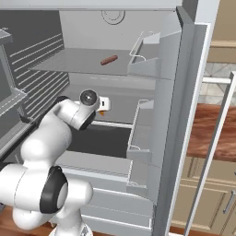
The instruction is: Retrieve the sausage and cheese from the fridge and place them on the cutting board on the counter.
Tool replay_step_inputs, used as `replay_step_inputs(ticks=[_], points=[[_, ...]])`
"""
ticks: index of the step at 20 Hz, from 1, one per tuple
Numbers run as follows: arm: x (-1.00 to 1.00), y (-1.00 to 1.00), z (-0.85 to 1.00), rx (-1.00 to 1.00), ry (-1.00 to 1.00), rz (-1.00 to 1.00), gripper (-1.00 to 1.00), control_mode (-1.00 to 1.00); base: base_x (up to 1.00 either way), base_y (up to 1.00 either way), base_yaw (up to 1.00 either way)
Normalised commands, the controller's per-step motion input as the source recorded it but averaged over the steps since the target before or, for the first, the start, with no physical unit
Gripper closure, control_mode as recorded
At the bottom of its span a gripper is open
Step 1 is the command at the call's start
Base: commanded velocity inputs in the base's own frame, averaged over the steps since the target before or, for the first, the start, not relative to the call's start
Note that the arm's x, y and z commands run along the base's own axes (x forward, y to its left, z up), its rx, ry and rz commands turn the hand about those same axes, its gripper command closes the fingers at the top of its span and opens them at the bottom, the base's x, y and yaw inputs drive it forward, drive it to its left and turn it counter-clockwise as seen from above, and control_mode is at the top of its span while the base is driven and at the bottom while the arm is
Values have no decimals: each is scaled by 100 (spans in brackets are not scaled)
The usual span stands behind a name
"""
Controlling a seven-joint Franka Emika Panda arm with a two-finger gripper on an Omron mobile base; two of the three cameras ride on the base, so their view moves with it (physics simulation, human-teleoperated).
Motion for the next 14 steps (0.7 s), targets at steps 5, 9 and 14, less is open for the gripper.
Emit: replay_step_inputs(ticks=[5, 9, 14], points=[[2, 2, -2, 0, 3, 5, -100, -100, 0, 0, 0], [15, 6, 0, 0, 3, 5, -100, -100, 0, 0, 0], [35, 11, 0, -4, 5, 1, -100, -100, 0, 0, 0]])
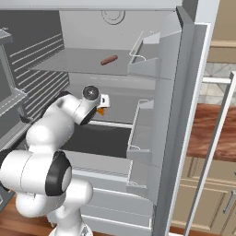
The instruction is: Retrieve the sausage and cheese from the fridge and place them on the cutting board on the counter.
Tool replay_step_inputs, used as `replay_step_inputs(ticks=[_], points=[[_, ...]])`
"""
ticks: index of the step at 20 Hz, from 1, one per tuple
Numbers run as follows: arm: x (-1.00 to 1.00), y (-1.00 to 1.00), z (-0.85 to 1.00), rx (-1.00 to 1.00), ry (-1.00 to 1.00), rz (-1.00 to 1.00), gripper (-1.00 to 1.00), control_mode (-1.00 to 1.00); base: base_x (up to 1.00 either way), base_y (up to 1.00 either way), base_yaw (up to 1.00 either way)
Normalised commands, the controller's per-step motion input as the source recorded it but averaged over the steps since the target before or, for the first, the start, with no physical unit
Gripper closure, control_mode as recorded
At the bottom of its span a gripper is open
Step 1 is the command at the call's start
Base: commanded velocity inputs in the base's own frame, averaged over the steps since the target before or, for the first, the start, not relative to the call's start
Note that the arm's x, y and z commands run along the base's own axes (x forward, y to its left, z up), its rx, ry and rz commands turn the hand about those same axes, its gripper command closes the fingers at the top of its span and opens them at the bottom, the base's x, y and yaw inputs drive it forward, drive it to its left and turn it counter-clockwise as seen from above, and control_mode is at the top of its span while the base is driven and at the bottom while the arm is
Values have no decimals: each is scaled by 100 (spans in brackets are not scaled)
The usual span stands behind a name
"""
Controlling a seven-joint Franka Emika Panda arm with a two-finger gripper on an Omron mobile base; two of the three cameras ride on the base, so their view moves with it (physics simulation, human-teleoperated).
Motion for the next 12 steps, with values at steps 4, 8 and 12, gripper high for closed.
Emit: replay_step_inputs(ticks=[4, 8, 12], points=[[16, 0, 0, -6, 5, 0, -100, -100, 0, 0, 0], [2, -1, 0, -7, 5, 0, -100, -100, 0, 0, 0], [0, 0, -15, -4, 8, 1, -100, -100, 0, 0, 0]])
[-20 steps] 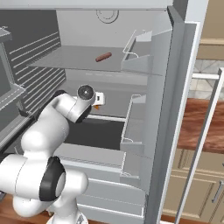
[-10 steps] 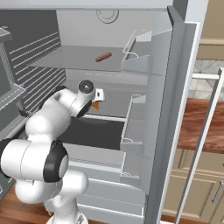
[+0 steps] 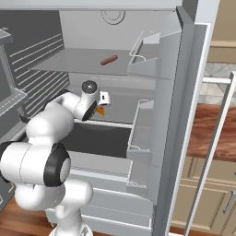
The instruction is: Retrieve the sausage and cheese from the fridge and place them on the cutting board on the counter.
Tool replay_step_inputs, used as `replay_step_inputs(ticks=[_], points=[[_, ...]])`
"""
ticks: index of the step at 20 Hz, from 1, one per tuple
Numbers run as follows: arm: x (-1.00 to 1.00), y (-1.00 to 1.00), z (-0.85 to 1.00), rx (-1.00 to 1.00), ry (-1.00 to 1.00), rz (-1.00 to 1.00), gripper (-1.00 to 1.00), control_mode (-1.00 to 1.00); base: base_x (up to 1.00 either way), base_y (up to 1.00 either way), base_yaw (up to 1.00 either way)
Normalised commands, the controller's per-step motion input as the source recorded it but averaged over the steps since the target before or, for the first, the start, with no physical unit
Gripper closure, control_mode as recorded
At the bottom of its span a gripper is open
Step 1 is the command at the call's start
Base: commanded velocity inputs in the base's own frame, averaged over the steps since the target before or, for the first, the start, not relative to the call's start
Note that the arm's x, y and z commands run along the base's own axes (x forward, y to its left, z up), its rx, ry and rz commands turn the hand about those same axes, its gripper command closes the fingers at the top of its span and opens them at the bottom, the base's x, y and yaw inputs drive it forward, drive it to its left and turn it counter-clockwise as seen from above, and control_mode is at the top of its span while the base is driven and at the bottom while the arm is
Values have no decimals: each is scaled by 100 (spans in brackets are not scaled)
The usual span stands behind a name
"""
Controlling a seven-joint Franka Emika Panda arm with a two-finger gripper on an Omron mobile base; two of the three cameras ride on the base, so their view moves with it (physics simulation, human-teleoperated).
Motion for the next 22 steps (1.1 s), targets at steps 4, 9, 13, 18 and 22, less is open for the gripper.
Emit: replay_step_inputs(ticks=[4, 9, 13, 18, 22], points=[[0, 0, -35, -1, 11, 4, -100, -100, 0, 0, 0], [15, 0, -22, 0, 5, 5, -100, -100, 0, 0, 0], [19, 0, 0, 0, 0, 4, -100, -100, 0, 0, 0], [9, 0, 0, 0, 0, 4, -100, -100, 0, 0, 0], [2, 0, -9, 0, 1, 4, -100, -100, 0, 0, 0]])
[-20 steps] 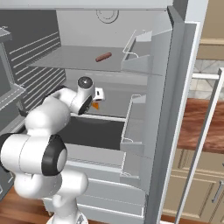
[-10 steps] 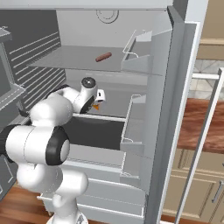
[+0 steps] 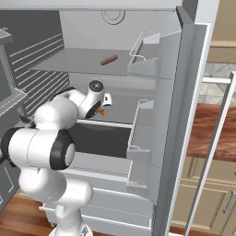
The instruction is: Retrieve the sausage and cheese from the fridge and place them on the cutting board on the counter.
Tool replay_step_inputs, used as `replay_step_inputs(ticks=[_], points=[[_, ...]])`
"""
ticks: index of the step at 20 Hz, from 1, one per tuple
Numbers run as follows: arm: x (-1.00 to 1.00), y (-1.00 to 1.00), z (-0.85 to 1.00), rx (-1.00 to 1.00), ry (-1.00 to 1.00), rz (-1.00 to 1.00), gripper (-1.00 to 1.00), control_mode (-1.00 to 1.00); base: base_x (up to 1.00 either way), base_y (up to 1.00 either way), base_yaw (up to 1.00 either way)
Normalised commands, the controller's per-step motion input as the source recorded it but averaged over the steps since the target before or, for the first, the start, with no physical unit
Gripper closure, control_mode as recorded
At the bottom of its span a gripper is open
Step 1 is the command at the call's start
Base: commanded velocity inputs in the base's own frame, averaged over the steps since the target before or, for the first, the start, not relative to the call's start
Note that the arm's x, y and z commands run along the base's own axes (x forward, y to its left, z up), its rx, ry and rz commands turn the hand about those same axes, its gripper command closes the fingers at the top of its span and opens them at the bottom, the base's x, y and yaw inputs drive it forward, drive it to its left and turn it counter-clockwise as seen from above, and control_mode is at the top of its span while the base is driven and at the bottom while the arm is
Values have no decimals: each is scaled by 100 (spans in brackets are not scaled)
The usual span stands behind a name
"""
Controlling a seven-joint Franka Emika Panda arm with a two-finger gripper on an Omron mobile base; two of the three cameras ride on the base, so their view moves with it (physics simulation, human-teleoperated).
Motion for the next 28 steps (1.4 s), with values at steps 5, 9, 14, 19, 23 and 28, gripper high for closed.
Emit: replay_step_inputs(ticks=[5, 9, 14, 19, 23, 28], points=[[14, 0, -6, 0, 0, 4, -100, -100, 0, 0, 0], [10, 0, 0, 0, 0, 3, -100, -100, 0, 0, 0], [-8, -4, 21, 0, 0, 0, -100, -100, 0, 0, 0], [-31, 0, 40, 0, -2, 0, -100, -100, 0, 0, 0], [4, -1, 13, 0, -1, 0, -100, -100, 0, 0, 0], [30, -6, -25, 0, 0, 0, -100, -100, 0, 0, 0]])
